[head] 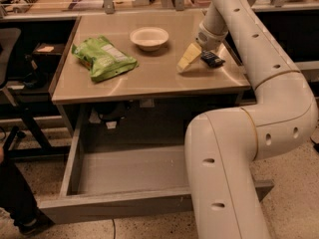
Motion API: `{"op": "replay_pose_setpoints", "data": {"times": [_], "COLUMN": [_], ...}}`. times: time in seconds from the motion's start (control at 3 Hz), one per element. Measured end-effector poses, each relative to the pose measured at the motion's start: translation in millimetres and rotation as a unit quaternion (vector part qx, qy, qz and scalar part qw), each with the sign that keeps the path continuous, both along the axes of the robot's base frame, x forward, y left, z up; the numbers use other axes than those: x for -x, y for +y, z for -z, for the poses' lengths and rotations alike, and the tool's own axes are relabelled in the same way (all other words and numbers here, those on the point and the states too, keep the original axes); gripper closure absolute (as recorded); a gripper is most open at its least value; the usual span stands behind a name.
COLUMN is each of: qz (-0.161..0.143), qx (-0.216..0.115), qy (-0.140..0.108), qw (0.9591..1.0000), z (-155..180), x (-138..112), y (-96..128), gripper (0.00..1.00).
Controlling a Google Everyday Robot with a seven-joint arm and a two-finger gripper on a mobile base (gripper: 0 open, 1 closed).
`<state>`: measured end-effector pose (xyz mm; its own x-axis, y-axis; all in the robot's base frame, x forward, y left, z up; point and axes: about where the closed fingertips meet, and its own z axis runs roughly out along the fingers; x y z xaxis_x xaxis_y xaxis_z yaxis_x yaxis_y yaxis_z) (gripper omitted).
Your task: Place rxbar blueberry into top drawer
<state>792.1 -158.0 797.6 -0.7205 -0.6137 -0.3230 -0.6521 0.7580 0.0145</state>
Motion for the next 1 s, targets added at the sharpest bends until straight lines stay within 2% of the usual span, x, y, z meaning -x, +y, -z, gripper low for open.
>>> {"op": "replay_pose_setpoints", "data": {"times": [0.33, 1.0], "qz": [0.000, 0.000], "qx": [0.000, 0.000], "qy": [0.000, 0.000], "qw": [1.0000, 1.0000], "z": [0.0, 0.0], "x": [0.0, 0.0], "y": [0.0, 0.0], "gripper": [0.19, 0.64]}}
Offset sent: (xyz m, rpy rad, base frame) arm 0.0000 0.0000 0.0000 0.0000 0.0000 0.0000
